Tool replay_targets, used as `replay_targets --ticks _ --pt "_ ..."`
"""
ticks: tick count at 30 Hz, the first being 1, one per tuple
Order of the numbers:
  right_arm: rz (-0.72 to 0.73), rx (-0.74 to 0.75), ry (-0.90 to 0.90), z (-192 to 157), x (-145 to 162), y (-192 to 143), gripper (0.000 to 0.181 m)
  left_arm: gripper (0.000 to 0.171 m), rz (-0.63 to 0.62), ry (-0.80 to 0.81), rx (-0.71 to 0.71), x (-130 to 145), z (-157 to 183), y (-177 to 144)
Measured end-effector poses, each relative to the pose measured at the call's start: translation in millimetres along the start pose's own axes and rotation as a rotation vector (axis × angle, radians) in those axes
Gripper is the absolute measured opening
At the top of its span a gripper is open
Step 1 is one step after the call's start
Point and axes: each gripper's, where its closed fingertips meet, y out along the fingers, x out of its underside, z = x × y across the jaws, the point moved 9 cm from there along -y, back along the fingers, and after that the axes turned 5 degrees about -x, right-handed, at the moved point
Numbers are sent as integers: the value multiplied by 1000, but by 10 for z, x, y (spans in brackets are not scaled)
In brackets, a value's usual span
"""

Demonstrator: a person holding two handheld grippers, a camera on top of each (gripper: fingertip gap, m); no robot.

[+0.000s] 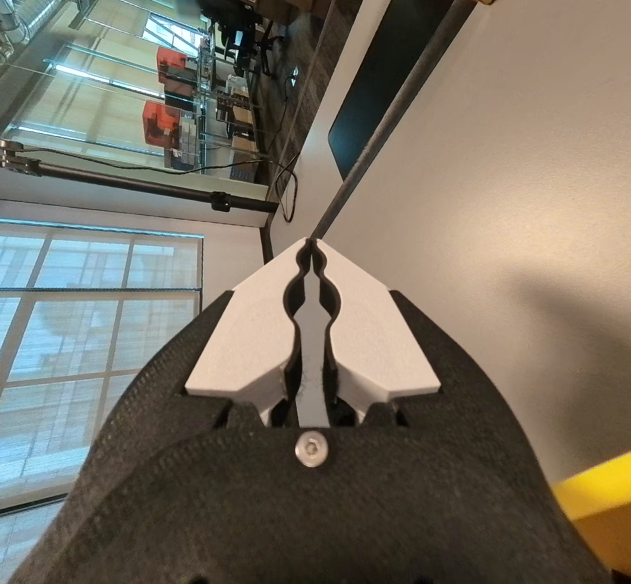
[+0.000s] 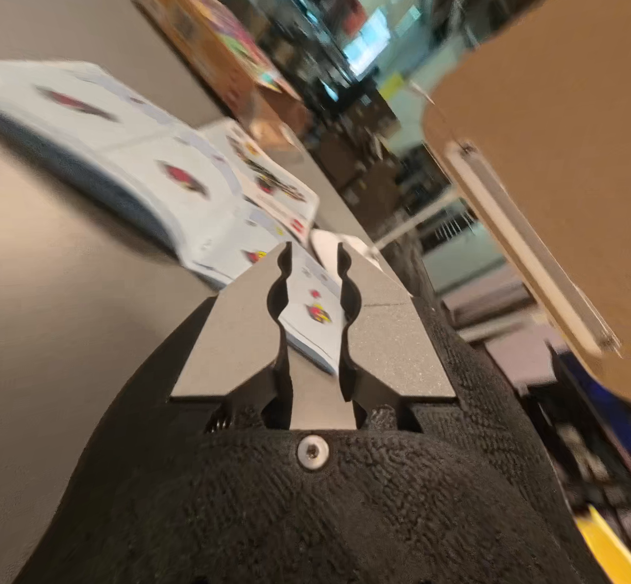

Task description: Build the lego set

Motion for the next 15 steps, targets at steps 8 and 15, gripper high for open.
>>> replay_targets --ticks 8,15 --pt "125 -354 -134 -414 -181 2 27 0 1 0 -1 -1 0 -1" --pt "65 -443 -124 -466 -222 160 24 0 0 0 0 0 0 0"
